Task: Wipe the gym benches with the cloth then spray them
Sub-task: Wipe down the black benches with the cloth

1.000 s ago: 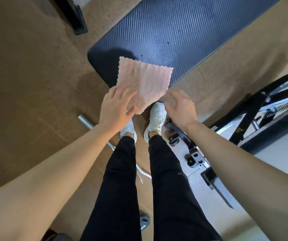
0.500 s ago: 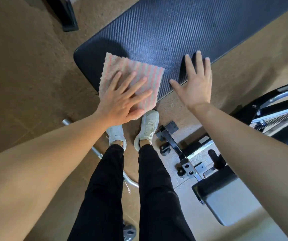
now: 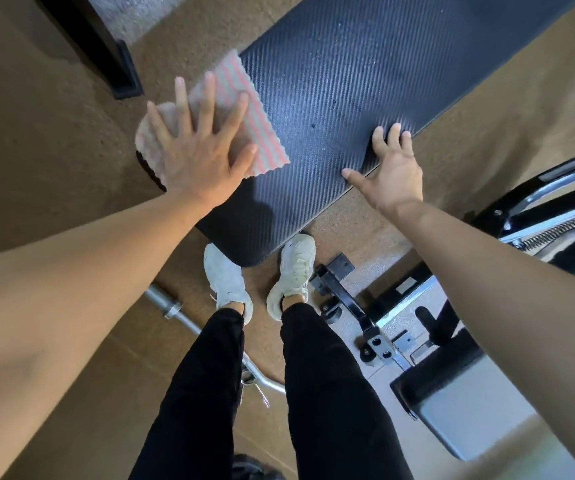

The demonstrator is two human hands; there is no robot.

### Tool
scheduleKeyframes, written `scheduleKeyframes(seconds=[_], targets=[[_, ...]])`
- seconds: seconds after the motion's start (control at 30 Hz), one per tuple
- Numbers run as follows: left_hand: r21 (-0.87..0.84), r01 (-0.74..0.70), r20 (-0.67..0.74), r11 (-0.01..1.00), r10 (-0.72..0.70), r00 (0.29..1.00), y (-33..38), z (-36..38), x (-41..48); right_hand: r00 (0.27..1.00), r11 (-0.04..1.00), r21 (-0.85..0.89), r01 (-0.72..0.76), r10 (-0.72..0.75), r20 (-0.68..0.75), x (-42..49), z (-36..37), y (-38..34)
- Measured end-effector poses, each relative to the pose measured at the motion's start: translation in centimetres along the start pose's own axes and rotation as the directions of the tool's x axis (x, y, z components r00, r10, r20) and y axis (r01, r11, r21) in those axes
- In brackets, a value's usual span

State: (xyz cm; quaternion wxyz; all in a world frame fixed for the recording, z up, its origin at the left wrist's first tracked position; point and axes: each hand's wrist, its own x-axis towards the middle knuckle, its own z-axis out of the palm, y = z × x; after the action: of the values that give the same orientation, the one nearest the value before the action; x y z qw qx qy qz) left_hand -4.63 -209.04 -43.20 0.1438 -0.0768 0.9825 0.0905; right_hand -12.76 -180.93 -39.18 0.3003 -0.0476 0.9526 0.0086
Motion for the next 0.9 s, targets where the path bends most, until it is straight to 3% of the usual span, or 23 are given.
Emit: scheduleKeyframes(seconds=[0.13,0.2,0.3,0.5,0.7,0.83,0.9], targets=[[0.034,-0.067,0.025,0.997,0.067,0.997,2.3,0.6,-0.6,0.999,0.999,-0.006,0.036,-0.036,0.031,0.0,-0.1,0.8],[0.046,-0.204,0.048,0.978,0.202,0.978,4.7,1.3,-1.5,0.997,0.998,0.016,0.066,-0.066,0.041,0.0,-0.2,1.6],[0.087,-0.473,0.119,0.877,0.463,0.878,8.7,3.0,-3.5,0.993,0.991,0.092,0.102,-0.107,0.051,0.2,-0.7,3.0],[0.097,-0.59,0.123,0.802,0.579,0.806,8.1,3.1,-1.2,0.984,0.945,0.275,0.177,-0.168,-0.057,1.2,-2.1,5.8],[0.129,-0.36,0.087,0.924,0.351,0.932,6.8,-0.6,7.9,0.981,0.774,0.63,0.064,0.068,-0.183,2.9,-3.7,6.4],[0.105,-0.226,0.06,0.968,0.221,0.973,7.6,-1.6,11.3,0.953,0.831,0.553,0.059,0.118,-0.279,5.0,-4.3,7.9],[0.097,-0.115,0.05,0.989,0.111,0.993,9.1,-1.6,11.6,0.956,0.867,0.498,-0.004,0.15,-0.253,6.4,-4.8,9.5]])
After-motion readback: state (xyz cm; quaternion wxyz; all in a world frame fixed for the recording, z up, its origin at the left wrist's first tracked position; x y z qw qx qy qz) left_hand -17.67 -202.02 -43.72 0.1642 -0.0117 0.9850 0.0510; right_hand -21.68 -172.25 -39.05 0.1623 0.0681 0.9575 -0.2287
